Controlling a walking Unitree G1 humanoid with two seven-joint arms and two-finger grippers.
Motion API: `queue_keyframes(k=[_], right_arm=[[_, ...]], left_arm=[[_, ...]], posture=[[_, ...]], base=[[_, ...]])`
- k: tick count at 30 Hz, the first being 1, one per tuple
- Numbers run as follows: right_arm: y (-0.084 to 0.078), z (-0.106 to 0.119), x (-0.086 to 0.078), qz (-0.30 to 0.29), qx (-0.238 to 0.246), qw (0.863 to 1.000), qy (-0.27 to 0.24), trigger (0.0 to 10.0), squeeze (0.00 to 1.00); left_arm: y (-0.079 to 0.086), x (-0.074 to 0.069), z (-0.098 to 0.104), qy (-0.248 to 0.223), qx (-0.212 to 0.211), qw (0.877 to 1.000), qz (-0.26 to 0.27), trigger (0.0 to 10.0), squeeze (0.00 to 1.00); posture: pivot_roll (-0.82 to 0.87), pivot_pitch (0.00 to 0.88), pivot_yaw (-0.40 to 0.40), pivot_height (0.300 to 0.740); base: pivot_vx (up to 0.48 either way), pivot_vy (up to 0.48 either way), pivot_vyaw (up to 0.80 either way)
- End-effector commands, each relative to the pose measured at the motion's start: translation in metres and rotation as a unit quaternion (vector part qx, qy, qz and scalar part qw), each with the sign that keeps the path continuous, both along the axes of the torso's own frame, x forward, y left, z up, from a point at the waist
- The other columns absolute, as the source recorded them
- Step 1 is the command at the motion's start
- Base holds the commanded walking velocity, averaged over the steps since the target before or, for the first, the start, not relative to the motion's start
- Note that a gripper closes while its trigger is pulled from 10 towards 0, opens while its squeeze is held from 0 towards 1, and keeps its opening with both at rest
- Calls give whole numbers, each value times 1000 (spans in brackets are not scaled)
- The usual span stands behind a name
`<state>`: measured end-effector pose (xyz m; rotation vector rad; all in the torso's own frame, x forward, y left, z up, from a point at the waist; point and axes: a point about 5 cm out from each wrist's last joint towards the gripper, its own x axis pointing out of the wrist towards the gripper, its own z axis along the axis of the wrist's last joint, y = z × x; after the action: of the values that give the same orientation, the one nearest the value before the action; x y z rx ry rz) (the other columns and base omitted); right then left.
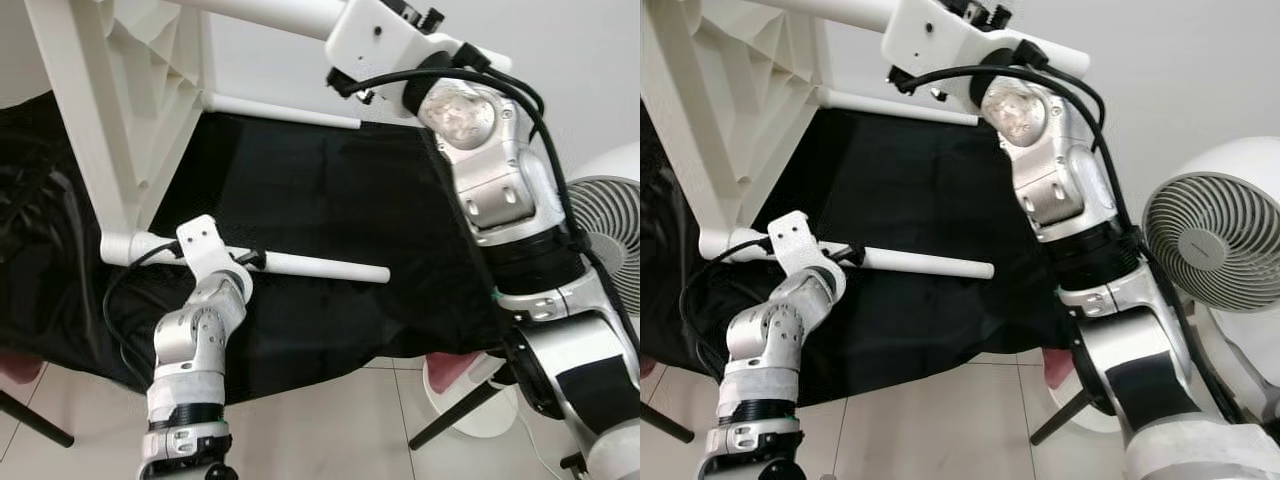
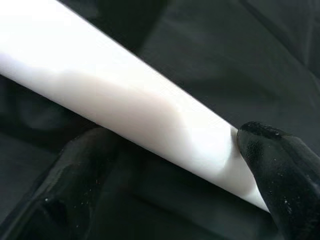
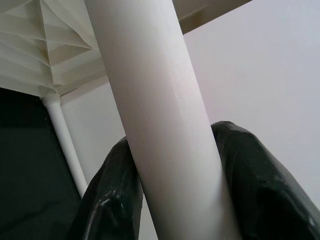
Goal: Building children table
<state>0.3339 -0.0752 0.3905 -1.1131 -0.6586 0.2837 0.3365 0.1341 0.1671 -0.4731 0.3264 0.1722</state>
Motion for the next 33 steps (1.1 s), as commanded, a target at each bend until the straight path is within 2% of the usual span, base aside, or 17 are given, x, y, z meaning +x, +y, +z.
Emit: queue_keyframes(k=[1, 4, 6, 7, 10, 12, 15, 17, 20, 22, 27, 28, 29, 32, 33], right_arm=[[-40, 19, 0, -50, 111, 992, -23, 0, 0], [-49, 26, -3, -57, 123, 990, -39, 0, 0], [-49, 26, -3, -57, 123, 990, -39, 0, 0], [-52, 30, -5, -59, 129, 989, -48, 0, 0], [-54, 32, -6, -59, 131, 988, -54, 0, 0], [-56, 38, -10, -51, 140, 987, -67, 0, 0], [-56, 41, -11, -47, 143, 986, -72, 0, 0], [-56, 45, -12, -41, 145, 986, -78, 0, 0], [-56, 48, -13, -37, 145, 985, -80, 0, 0], [-56, 52, -15, -32, 150, 984, -87, 0, 0], [-56, 55, -16, -29, 151, 984, -88, 0, 0], [-56, 56, -17, -27, 150, 984, -90, 0, 0], [-56, 56, -17, -27, 150, 984, -90, 0, 0], [-57, 60, -17, -25, 151, 984, -91, 0, 0], [-57, 60, -17, -25, 151, 984, -91, 0, 0]], left_arm=[[2, 1, -1, 17, -1, 1000, 17, 10000, 0], [13, -4, 2, 21, -23, 998, 59, 10000, 0], [13, -4, 2, 21, -23, 998, 59, 10000, 0], [20, -6, 5, 20, -28, 996, 78, 10000, 0], [25, -7, 6, 21, -31, 995, 94, 10000, 0], [31, 1, 11, 10, -33, 994, 103, 10000, 0], [31, 8, 13, 1, -31, 995, 98, 10000, 0], [27, 20, 17, -7, -45, 995, 88, 10000, 0], [25, 27, 21, -16, -54, 994, 91, 10000, 0], [23, 34, 26, -26, -77, 992, 99, 10000, 0], [23, 40, 32, -45, -83, 990, 103, 10000, 0], [22, 43, 38, -62, -103, 987, 104, 10000, 0], [22, 43, 38, -62, -103, 987, 104, 10000, 0], [20, 55, 59, -119, -185, 970, 104, 10000, 0], [20, 55, 59, -119, -185, 970, 104, 10000, 0]], posture=[[6, 42, 0, 740], [4, 45, 13, 740], [4, 45, 13, 740], [6, 45, 17, 740], [6, 45, 17, 740], [10, 43, 13, 740], [9, 40, 4, 740], [4, 38, 2, 740], [-6, 34, -1, 740], [-18, 31, -3, 740], [-25, 30, -2, 740], [-43, 24, -3, 740], [-43, 24, -3, 740], [-50, 22, -6, 740], [-50, 22, -6, 740]], base=[[0, 0, 0], [0, 0, 0], [0, 0, 0], [0, 0, 0], [0, 0, 0], [0, 0, 0], [0, 0, 0], [0, 0, 0], [0, 0, 0], [0, 0, 0], [0, 0, 0], [0, 0, 0], [0, 0, 0], [0, 0, 0], [0, 0, 0]])
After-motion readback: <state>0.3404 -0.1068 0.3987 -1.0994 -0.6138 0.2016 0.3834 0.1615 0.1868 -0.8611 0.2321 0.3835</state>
